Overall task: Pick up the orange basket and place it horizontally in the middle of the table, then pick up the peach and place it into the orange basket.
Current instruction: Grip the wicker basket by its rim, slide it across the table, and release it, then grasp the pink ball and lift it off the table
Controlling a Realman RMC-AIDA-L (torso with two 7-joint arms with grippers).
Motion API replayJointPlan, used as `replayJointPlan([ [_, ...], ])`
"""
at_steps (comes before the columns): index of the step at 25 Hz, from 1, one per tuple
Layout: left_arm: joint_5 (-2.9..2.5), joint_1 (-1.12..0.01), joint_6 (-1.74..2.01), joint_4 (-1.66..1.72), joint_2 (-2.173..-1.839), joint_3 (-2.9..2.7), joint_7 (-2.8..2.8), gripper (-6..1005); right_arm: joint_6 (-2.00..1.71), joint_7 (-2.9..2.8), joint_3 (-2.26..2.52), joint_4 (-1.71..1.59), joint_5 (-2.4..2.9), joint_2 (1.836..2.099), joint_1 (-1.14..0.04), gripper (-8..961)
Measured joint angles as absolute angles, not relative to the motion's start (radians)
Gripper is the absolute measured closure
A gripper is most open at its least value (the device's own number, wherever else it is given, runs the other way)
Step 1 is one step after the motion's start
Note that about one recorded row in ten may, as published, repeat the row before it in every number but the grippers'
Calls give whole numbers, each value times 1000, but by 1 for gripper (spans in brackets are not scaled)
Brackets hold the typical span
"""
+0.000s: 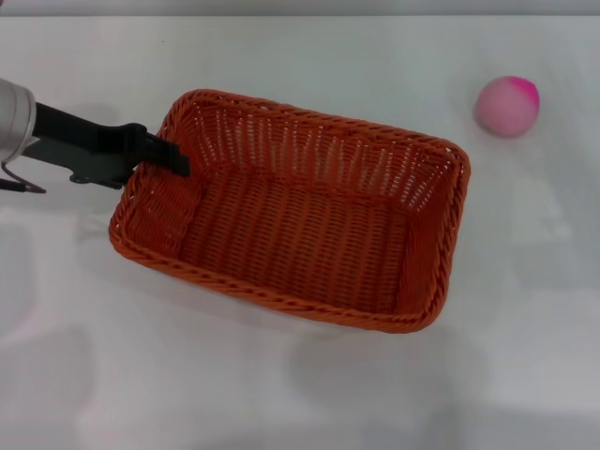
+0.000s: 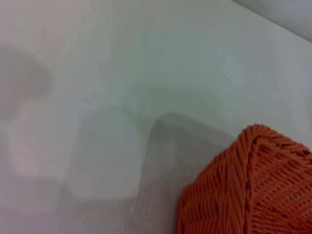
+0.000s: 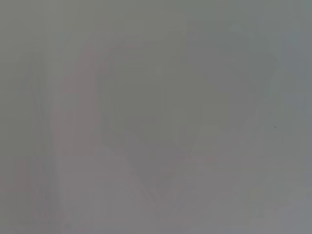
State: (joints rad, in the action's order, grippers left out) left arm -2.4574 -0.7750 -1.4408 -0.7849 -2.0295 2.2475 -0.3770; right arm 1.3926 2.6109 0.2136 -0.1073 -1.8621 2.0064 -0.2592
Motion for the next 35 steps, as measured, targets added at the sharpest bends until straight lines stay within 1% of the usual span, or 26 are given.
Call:
replayJointPlan([
  [4, -2453, -775, -1452, -773, -2027, 2253, -391, 390, 1393, 2611, 214, -107, -1864, 2006, -259, 95],
  [8, -2431, -770, -1464, -777, -2026, 2259, -427, 279, 1394, 2609, 217, -107, -1863, 2006, -261, 95],
  [12, -2381, -745, -1456, -783, -2015, 2260, -488, 168, 1399, 2595, 244, -118, -1859, 2005, -261, 95],
  [17, -2317, -702, -1441, -812, -2005, 2294, -605, 123, 1389, 2544, 301, -170, -1858, 2001, -257, 95],
  [20, -2265, -655, -1419, -835, -2010, 2371, -741, 121, 1358, 2465, 382, -254, -1853, 1999, -248, 95],
  [25, -2114, -558, -1355, -838, -2017, 2458, -977, 120, 1315, 2223, 475, -461, -1751, 1982, -237, 96],
  [28, -1987, -492, -1337, -839, -2020, 2475, -1133, 121, 1313, 2040, 481, -609, -1631, 1982, -247, 96],
  [32, -1799, -395, -1312, -831, -2035, 2477, -1381, 121, 1305, 1824, 486, -797, -1436, 1994, -287, 96],
  [35, -1675, -321, -1307, -827, -2060, 2478, -1558, 122, 1289, 1678, 504, -888, -1281, 1997, -340, 96],
])
